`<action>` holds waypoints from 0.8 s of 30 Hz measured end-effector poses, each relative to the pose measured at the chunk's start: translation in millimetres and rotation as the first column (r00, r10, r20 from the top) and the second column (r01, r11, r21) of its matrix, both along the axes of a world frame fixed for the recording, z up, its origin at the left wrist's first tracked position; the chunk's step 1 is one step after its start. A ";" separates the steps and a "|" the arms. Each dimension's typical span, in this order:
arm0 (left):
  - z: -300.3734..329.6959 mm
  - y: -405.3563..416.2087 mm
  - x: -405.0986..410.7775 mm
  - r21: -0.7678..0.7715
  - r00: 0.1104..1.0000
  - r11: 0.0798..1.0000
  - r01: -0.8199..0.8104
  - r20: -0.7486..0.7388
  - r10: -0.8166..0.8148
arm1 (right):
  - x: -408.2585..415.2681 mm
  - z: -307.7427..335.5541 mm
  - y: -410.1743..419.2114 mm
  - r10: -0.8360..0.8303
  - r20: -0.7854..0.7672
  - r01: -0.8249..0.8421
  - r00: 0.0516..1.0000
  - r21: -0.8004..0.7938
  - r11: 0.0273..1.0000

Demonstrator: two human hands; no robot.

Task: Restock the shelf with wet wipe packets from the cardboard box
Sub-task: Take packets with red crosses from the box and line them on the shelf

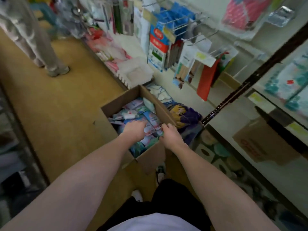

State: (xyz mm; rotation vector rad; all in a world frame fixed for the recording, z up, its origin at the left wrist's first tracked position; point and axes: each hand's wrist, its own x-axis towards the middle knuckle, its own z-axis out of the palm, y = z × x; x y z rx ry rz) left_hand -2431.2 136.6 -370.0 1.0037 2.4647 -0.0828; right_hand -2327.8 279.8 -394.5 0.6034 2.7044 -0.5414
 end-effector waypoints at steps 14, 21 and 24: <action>-75.1 19.1 -82.8 -0.064 0.915 0.930 -0.363 0.167 0.368 | -138.0 -88.5 36.0 0.249 0.220 -0.226 0.943 -0.123 0.966; -100.4 32.0 -129.5 -0.079 0.875 0.898 -0.432 0.206 0.439 | -205.7 -113.7 50.4 0.363 0.232 -0.345 0.902 -0.117 0.931; -114.4 35.8 -149.7 -0.090 0.881 0.898 -0.431 0.172 0.441 | -235.7 -120.5 55.0 0.376 0.205 -0.371 0.904 -0.063 0.927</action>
